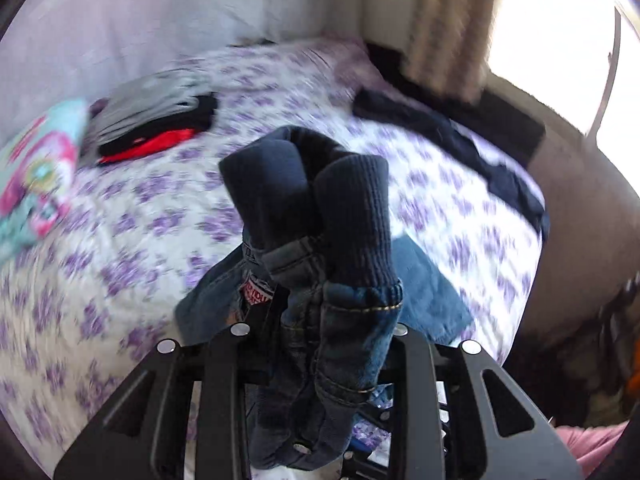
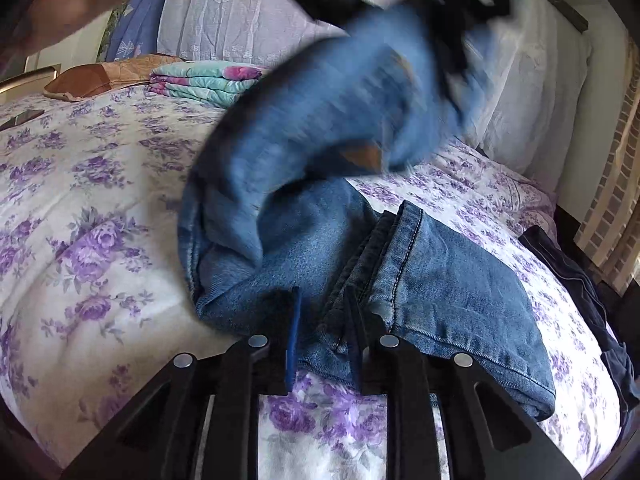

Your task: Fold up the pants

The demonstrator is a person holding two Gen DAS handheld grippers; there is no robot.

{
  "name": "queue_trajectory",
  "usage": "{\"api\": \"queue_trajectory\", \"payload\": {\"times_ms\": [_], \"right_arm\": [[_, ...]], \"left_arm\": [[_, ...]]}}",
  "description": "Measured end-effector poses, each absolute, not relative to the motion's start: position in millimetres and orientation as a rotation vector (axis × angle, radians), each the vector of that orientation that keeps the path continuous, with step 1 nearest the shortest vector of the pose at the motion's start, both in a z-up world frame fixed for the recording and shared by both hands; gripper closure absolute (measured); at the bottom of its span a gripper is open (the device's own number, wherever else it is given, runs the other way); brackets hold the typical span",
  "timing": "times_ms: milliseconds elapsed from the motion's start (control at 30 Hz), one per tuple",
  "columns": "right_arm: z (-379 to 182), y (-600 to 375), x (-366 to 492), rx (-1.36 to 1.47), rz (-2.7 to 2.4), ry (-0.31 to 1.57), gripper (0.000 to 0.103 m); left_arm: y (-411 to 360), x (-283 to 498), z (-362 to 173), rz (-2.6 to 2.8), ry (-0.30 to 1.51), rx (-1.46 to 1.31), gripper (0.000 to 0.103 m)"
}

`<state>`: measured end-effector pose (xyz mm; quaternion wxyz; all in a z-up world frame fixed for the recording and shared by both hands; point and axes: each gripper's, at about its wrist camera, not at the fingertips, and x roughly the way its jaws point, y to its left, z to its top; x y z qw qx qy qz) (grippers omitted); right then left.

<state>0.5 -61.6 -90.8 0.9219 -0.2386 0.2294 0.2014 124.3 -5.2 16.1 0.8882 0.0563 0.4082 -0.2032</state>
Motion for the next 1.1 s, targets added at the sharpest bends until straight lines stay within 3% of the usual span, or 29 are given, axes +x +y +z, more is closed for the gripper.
{"api": "queue_trajectory", "payload": {"times_ms": [433, 500, 567, 733, 867, 1033, 1100], "right_arm": [[-95.9, -70.5, -7.9, -0.497, 0.442, 0.440, 0.080], [-96.5, -70.4, -9.1, -0.496, 0.448, 0.437, 0.080], [-96.8, -73.9, -9.6, -0.473, 0.461, 0.436, 0.079], [-95.5, -77.2, -9.0, -0.462, 0.484, 0.443, 0.077], [-92.2, -81.3, -7.6, -0.446, 0.522, 0.453, 0.074], [-78.3, -99.8, -8.8, -0.395, 0.639, 0.510, 0.057], [-69.1, -108.5, -14.5, -0.372, 0.717, 0.536, 0.055]], "left_arm": [[-112.1, 129.5, -18.0, -0.415, 0.991, 0.566, 0.075], [-126.5, 130.9, -28.0, -0.409, 1.013, 0.641, 0.074], [-138.5, 130.1, -32.8, -0.421, 1.030, 0.683, 0.063], [-149.8, 129.8, -28.0, -0.586, 1.115, 0.603, 0.055], [-137.6, 139.3, -17.0, -0.727, 1.207, 0.423, 0.056], [-83.2, 130.9, 50.9, -0.767, 1.003, 0.177, 0.053], [-47.7, 119.2, 71.2, -0.667, 0.867, 0.136, 0.039]]}}
